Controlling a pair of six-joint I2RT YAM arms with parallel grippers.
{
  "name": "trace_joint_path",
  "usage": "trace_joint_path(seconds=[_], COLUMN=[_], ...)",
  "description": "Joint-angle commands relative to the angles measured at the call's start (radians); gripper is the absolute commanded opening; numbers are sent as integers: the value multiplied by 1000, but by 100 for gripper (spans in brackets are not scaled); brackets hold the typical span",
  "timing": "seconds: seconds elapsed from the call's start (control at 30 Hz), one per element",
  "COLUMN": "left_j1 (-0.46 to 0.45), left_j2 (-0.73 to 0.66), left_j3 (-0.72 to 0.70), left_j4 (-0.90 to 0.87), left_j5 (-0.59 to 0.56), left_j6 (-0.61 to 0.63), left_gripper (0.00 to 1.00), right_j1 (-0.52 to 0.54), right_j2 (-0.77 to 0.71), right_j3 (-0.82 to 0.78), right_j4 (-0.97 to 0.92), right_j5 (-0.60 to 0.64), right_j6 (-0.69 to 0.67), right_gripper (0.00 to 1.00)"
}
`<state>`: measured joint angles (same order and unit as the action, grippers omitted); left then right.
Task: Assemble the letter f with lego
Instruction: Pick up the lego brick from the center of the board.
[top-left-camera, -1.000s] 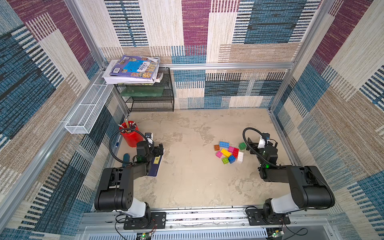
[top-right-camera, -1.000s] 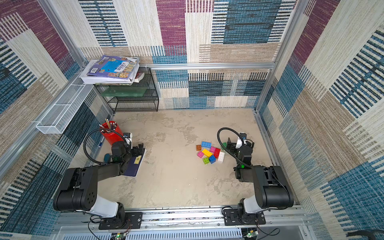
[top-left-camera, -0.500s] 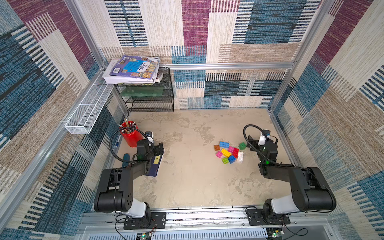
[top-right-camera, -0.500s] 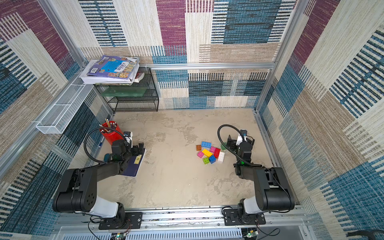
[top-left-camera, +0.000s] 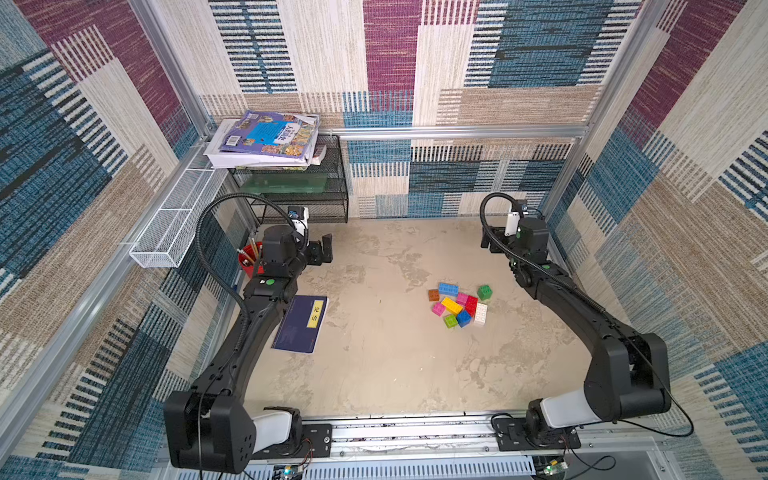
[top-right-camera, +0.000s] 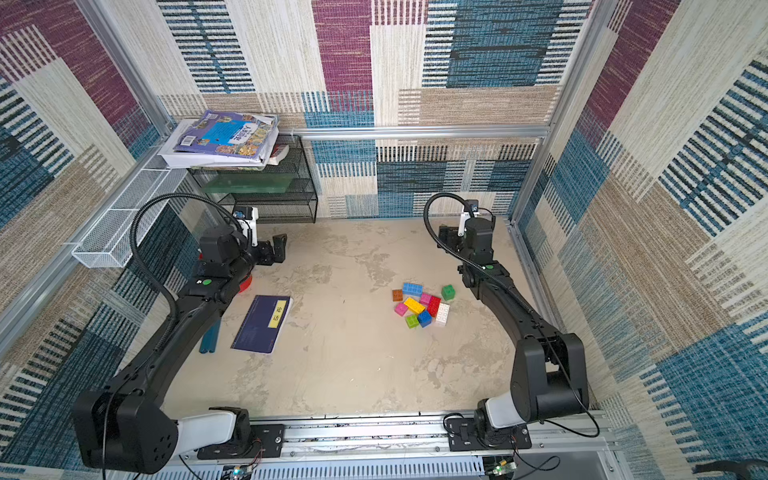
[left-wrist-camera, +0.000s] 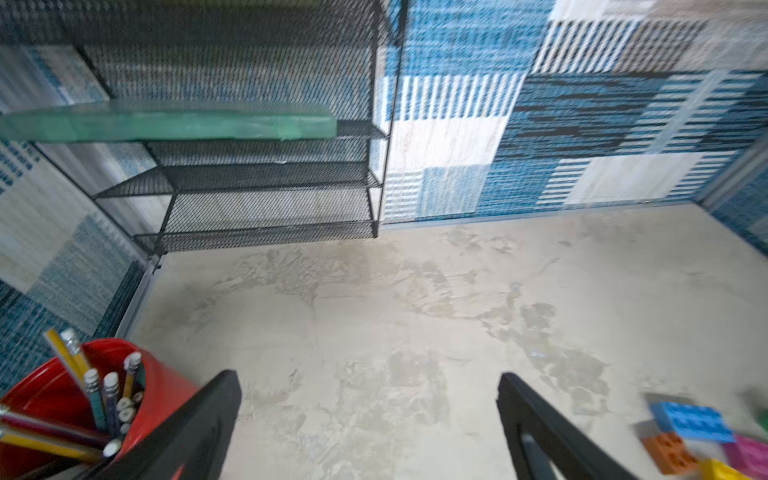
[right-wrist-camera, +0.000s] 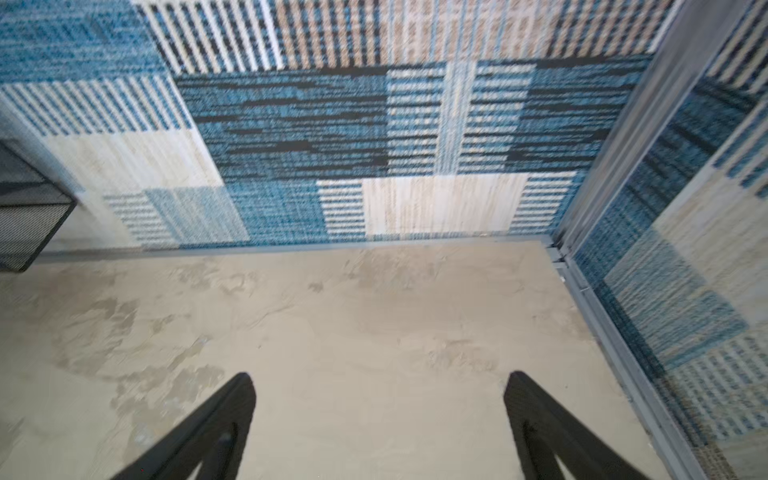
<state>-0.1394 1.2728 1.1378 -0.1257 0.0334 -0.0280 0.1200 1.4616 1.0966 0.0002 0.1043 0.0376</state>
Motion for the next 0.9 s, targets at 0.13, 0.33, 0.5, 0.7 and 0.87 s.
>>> trace_joint_path(seconds=[0.13,0.33,0.5,0.7,0.87], left_j1=[-147,-293,-420,-524,-582], left_j2=[-58,-120,-124,-152,-208], left_j3=[46,-74,-154,-255,-361], left_j4=[-274,-252,-245,-208,-150], left_j5=[56,52,18,51,37], left_j6=[-72,-161,-174,-193,-226], left_gripper=[99,99,99,99,99], right_j1=[71,133,182,255,277], right_j2=[-60,-108,-150,-177,-148], right_j3=[44,-56,-168,-267,-300], right_j4=[-294,-355,-337,-299,-307], right_j5=[-68,-57,-41,8,47], right_j6=[62,107,156,197,221], right_gripper=[97,91,83,76,68])
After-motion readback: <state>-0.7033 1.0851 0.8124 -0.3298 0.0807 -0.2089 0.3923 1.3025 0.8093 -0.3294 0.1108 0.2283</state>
